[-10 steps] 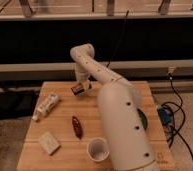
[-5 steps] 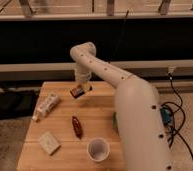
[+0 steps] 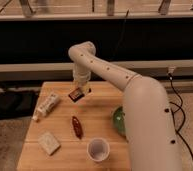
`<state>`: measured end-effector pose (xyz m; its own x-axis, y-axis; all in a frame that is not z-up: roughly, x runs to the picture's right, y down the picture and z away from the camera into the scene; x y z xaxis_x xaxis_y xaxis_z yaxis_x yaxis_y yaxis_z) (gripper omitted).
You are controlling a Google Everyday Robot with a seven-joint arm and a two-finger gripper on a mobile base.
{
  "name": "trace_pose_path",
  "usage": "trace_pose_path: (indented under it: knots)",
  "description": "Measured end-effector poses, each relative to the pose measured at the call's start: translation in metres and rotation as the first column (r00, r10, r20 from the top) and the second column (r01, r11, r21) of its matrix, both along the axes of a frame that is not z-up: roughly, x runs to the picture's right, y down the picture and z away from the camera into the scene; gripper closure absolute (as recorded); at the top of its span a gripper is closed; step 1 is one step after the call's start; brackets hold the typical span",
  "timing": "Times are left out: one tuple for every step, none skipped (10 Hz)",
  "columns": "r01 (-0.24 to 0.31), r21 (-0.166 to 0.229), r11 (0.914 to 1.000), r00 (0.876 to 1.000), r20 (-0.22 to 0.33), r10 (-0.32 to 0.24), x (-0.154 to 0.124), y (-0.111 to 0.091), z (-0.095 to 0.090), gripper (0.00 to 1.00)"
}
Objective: Place the eraser in the ceramic cup
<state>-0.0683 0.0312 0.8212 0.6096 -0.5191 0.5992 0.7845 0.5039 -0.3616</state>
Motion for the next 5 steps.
trace_pose_path:
  knots:
    - [0.018, -0.001, 0.9998, 1.000, 0.014, -0.018, 0.004, 0.008, -0.009, 1.00]
    - [0.030, 0.003, 0.9995, 0.999, 0.028, -0.030, 0.010, 0.013, -0.016, 1.00]
    - [0.044, 0.007, 0.9990, 0.998, 0.044, -0.044, 0.018, 0.018, -0.023, 1.00]
    - [0.056, 0.009, 0.9984, 0.997, 0.057, -0.057, 0.023, 0.022, -0.029, 1.00]
    - [0.070, 0.009, 0.9975, 0.995, 0.072, -0.070, 0.028, 0.027, -0.036, 1.00]
